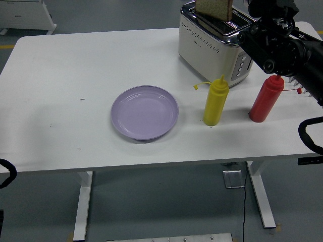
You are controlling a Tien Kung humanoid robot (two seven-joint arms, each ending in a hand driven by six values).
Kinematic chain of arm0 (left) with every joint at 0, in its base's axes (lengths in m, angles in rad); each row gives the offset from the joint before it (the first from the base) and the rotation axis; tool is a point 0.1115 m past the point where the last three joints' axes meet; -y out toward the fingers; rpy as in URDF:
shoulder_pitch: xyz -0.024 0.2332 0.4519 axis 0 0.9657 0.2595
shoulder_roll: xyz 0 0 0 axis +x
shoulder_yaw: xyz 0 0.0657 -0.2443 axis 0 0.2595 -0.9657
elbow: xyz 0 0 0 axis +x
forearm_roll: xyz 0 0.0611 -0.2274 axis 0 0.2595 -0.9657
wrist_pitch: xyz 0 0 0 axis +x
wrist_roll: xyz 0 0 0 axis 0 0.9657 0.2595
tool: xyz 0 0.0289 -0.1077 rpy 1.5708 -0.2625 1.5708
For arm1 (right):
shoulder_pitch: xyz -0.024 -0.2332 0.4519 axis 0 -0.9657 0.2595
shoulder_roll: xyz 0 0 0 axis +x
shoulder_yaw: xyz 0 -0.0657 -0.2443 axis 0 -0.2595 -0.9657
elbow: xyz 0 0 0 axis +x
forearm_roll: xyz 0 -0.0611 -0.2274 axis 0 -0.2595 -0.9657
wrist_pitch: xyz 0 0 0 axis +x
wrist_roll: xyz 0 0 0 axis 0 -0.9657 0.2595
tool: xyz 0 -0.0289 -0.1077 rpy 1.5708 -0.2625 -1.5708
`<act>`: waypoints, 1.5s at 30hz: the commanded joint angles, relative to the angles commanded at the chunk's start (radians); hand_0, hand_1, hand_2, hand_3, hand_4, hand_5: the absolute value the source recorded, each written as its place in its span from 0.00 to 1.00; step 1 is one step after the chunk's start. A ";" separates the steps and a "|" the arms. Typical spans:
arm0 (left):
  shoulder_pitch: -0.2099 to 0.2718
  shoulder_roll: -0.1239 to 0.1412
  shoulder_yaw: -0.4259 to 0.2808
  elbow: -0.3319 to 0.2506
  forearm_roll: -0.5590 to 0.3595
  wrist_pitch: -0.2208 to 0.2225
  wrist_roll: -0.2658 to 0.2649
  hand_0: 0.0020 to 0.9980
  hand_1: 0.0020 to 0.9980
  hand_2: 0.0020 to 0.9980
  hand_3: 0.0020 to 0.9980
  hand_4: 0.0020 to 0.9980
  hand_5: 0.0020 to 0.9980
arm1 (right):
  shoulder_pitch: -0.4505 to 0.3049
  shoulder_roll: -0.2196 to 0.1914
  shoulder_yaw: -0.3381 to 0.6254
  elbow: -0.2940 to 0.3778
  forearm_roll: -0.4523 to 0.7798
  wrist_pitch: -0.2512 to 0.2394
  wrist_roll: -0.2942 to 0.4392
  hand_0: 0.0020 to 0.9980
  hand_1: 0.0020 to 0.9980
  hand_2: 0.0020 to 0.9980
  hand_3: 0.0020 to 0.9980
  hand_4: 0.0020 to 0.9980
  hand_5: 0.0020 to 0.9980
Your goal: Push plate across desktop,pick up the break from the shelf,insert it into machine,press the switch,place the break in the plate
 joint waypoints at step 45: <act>-0.002 0.001 -0.005 0.000 0.000 0.001 0.000 0.83 0.88 0.90 0.82 0.65 1.00 | 0.000 -0.068 -0.208 0.578 0.421 0.638 0.013 0.24 0.35 0.43 0.49 0.42 0.11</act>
